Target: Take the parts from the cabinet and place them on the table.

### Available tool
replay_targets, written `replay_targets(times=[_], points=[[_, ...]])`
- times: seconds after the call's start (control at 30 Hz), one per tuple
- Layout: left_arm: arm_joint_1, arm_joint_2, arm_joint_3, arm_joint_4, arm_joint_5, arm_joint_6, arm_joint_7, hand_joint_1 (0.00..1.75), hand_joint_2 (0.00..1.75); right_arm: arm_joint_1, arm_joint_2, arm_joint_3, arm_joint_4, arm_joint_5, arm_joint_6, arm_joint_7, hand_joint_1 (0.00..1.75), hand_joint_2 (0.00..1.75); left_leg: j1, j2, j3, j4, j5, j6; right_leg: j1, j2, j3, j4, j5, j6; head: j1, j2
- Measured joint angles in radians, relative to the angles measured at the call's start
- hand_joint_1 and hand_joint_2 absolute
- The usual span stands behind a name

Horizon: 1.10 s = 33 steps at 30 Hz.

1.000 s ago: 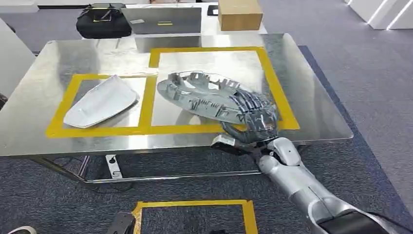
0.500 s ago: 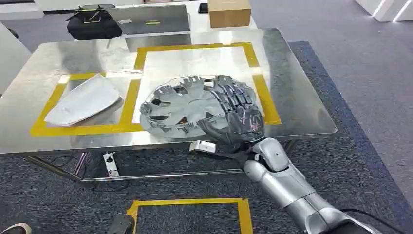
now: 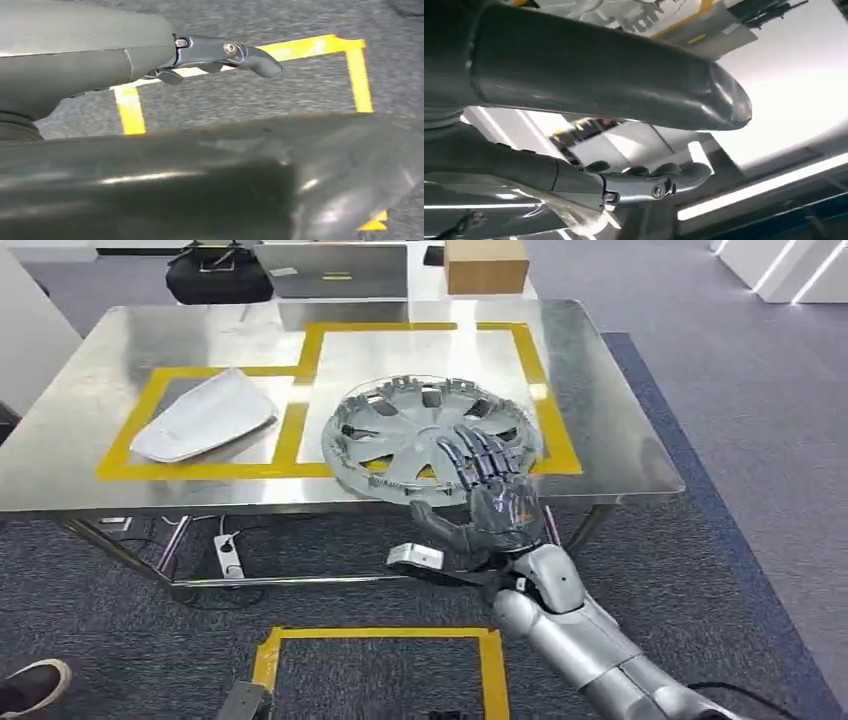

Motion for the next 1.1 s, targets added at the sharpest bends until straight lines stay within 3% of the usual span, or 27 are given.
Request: replay_targets(times=[0.03,0.07,0.1,0.13,0.17,0.2,0.27,0.33,0.37,0.4,0.43,0.47,0.5,0.53,0.57,0.63,0.67,0.7,0.77,0.83,0.87,0.9,0.97,1.0,1.03,1.1], points=[[0.004,0.0,0.001,0.0,0.001,0.001,-0.002,0.0,0.0,0.015,0.0,-0.004,-0.017,-0.004,0.0,-0.003,0.0,0.0,0.0,0.003,-0.014,0.001,0.01,-0.002,-0.002,0.0,0.017,0.009,0.022,0.003,-0.001,0.0],[0.006,0.0,0.001,0.0,0.001,0.001,-0.002,0.0,0.0,0.025,0.0,-0.007,-0.032,-0.006,0.0,-0.003,0.0,0.0,0.0,0.004,-0.027,0.002,0.019,-0.004,-0.004,0.0,0.055,-0.022,0.057,0.005,0.0,0.0],[0.006,0.0,0.001,0.0,0.002,0.001,-0.002,0.0,0.0,0.031,0.0,-0.007,-0.044,-0.007,0.0,-0.003,0.0,0.0,0.002,0.005,-0.04,0.005,0.027,-0.008,-0.006,0.0,0.113,-0.093,0.088,0.006,-0.001,0.0],[0.005,0.0,0.001,0.0,0.003,0.001,-0.002,0.0,0.0,0.033,0.0,-0.007,-0.057,-0.007,0.0,-0.005,0.0,0.0,0.002,0.005,-0.047,0.011,0.034,-0.013,-0.008,-0.001,0.185,-0.189,0.096,0.007,-0.001,0.0],[0.004,0.0,0.001,0.0,0.004,0.001,-0.002,0.0,0.0,0.033,0.001,-0.007,-0.068,-0.007,0.0,-0.005,0.0,0.0,-0.002,0.005,-0.056,0.02,0.037,-0.018,-0.01,0.0,0.248,-0.276,0.066,0.009,0.001,0.0],[0.004,0.0,0.001,-0.001,0.004,0.001,-0.002,0.0,0.0,0.034,0.003,-0.008,-0.079,-0.007,0.0,-0.005,0.0,0.0,-0.004,0.005,-0.064,0.029,0.042,-0.023,-0.006,0.006,0.28,-0.322,0.051,-0.001,0.0,0.0],[0.005,0.0,0.002,-0.001,0.01,0.002,-0.004,0.0,0.0,0.044,0.004,-0.013,-0.091,-0.049,0.0,-0.029,0.0,0.0,0.0,0.004,-0.066,0.028,0.059,-0.033,-0.002,0.004,0.259,-0.313,0.058,-0.012,0.003,0.0],[0.01,0.002,0.003,-0.001,0.028,0.009,-0.018,0.0,0.0,0.081,0.019,-0.032,-0.133,-0.161,-0.001,-0.098,0.0,0.0,0.003,0.0,-0.073,0.033,0.055,-0.045,-0.009,-0.005,0.249,-0.32,0.077,-0.036,0.005,0.0],[0.014,0.002,0.005,-0.001,0.039,0.013,-0.026,0.0,0.0,0.109,0.029,-0.044,-0.168,-0.219,-0.001,-0.123,0.0,0.0,0.003,-0.002,-0.082,0.054,0.009,-0.054,-0.008,-0.005,0.247,-0.32,0.085,-0.044,0.002,0.0],[0.02,0.002,0.008,-0.001,0.053,0.02,-0.033,0.0,0.0,0.145,0.04,-0.057,-0.207,-0.278,-0.001,-0.144,0.0,0.0,0.007,-0.003,-0.095,0.108,-0.056,-0.06,-0.008,-0.006,0.238,-0.32,0.095,-0.052,-0.001,0.0],[0.025,0.001,0.014,-0.001,0.071,0.027,-0.04,0.0,0.0,0.192,0.051,-0.071,-0.252,-0.346,0.001,-0.151,0.0,0.0,0.011,-0.002,-0.108,0.182,-0.116,-0.066,-0.008,-0.008,0.227,-0.32,0.104,-0.052,-0.005,0.0],[0.031,0.0,0.021,-0.001,0.086,0.029,-0.044,0.0,0.0,0.244,0.059,-0.086,-0.288,-0.407,0.006,-0.145,0.0,0.0,0.014,-0.002,-0.118,0.256,-0.158,-0.071,-0.007,-0.011,0.215,-0.318,0.113,-0.052,-0.004,0.0],[0.037,0.0,0.031,-0.005,0.098,0.031,-0.047,0.0,0.0,0.295,0.067,-0.101,-0.318,-0.465,0.012,-0.137,0.0,0.0,0.016,-0.002,-0.119,0.304,-0.171,-0.074,-0.007,-0.014,0.203,-0.316,0.121,-0.052,-0.004,0.0],[0.044,-0.003,0.042,-0.01,0.107,0.03,-0.049,0.0,0.0,0.348,0.077,-0.122,-0.339,-0.522,0.017,-0.145,0.0,0.0,0.018,-0.002,-0.105,0.313,-0.158,-0.075,-0.007,-0.017,0.189,-0.314,0.128,-0.051,-0.004,0.0],[0.051,-0.005,0.048,-0.019,0.113,0.027,-0.049,0.0,0.0,0.392,0.09,-0.147,-0.355,-0.571,0.022,-0.17,0.0,0.0,0.021,-0.002,-0.076,0.286,-0.13,-0.076,-0.007,-0.018,0.176,-0.311,0.135,-0.05,-0.004,0.0],[0.064,-0.008,0.062,-0.036,0.118,0.022,-0.05,0.0,0.0,0.458,0.112,-0.188,-0.377,-0.61,0.032,-0.218,0.0,0.0,0.023,-0.002,0.032,0.136,-0.071,-0.07,-0.007,-0.016,0.154,-0.305,0.148,-0.046,-0.005,0.0],[0.066,-0.009,0.065,-0.042,0.119,0.019,-0.05,0.0,0.0,0.478,0.122,-0.203,-0.387,-0.616,0.034,-0.227,0.0,0.0,0.023,-0.005,0.09,0.048,-0.073,-0.063,-0.007,-0.013,0.148,-0.304,0.156,-0.042,-0.004,0.0],[0.068,-0.01,0.066,-0.047,0.119,0.018,-0.051,0.0,0.0,0.49,0.131,-0.217,-0.398,-0.618,0.037,-0.231,0.0,0.0,0.019,-0.006,0.119,-0.009,-0.087,-0.059,-0.002,-0.009,0.141,-0.302,0.164,-0.034,-0.003,0.0],[0.07,-0.011,0.071,-0.052,0.119,0.017,-0.052,0.0,0.0,0.503,0.144,-0.233,-0.408,-0.618,0.041,-0.233,0.0,0.0,0.013,-0.006,0.103,-0.012,-0.081,-0.052,-0.007,-0.01,0.134,-0.31,0.185,-0.02,-0.005,0.0],[0.075,-0.015,0.078,-0.056,0.119,0.017,-0.052,0.0,0.0,0.515,0.151,-0.246,-0.415,-0.617,0.045,-0.231,0.0,0.0,0.013,-0.004,0.086,-0.022,-0.056,-0.036,-0.007,-0.008,0.131,-0.32,0.208,-0.002,-0.003,0.0],[0.074,-0.016,0.08,-0.058,0.122,0.017,-0.052,0.0,0.0,0.518,0.152,-0.254,-0.416,-0.618,0.048,-0.23,0.0,0.0,0.017,0.003,0.08,-0.025,-0.042,-0.027,-0.011,-0.005,0.12,-0.306,0.169,0.0,-0.003,0.0],[0.073,-0.016,0.083,-0.062,0.125,0.019,-0.052,0.0,0.0,0.52,0.154,-0.256,-0.416,-0.63,0.06,-0.224,0.0,0.0,0.017,0.003,0.066,-0.025,-0.032,-0.019,-0.01,-0.003,0.098,-0.263,0.106,0.001,0.0,0.0],[0.074,-0.016,0.087,-0.064,0.137,0.028,-0.053,0.0,0.0,0.532,0.166,-0.279,-0.416,-0.72,0.107,-0.204,0.0,0.0,0.014,0.004,0.036,-0.024,-0.01,-0.013,-0.01,-0.001,0.068,-0.117,-0.011,0.004,0.003,0.0],[0.075,-0.017,0.089,-0.064,0.148,0.036,-0.058,0.0,0.0,0.548,0.177,-0.298,-0.411,-0.757,0.133,-0.204,0.0,0.0,0.011,0.005,0.019,-0.023,0.001,-0.01,-0.01,-0.001,0.062,-0.049,-0.038,0.005,0.005,0.0],[0.077,-0.017,0.093,-0.064,0.164,0.045,-0.064,0.0,0.0,0.563,0.192,-0.332,-0.39,-0.787,0.17,-0.215,0.0,0.0,0.009,0.005,0.006,-0.022,0.011,-0.01,-0.009,-0.001,0.07,-0.022,-0.028,0.005,0.004,0.0],[0.082,-0.019,0.1,-0.064,0.199,0.063,-0.077,0.0,0.0,0.577,0.224,-0.424,-0.291,-0.756,0.203,-0.213,0.0,0.0,0.007,0.005,-0.024,-0.018,0.031,-0.012,-0.007,-0.001,0.135,-0.068,0.046,0.0,0.004,0.0]])
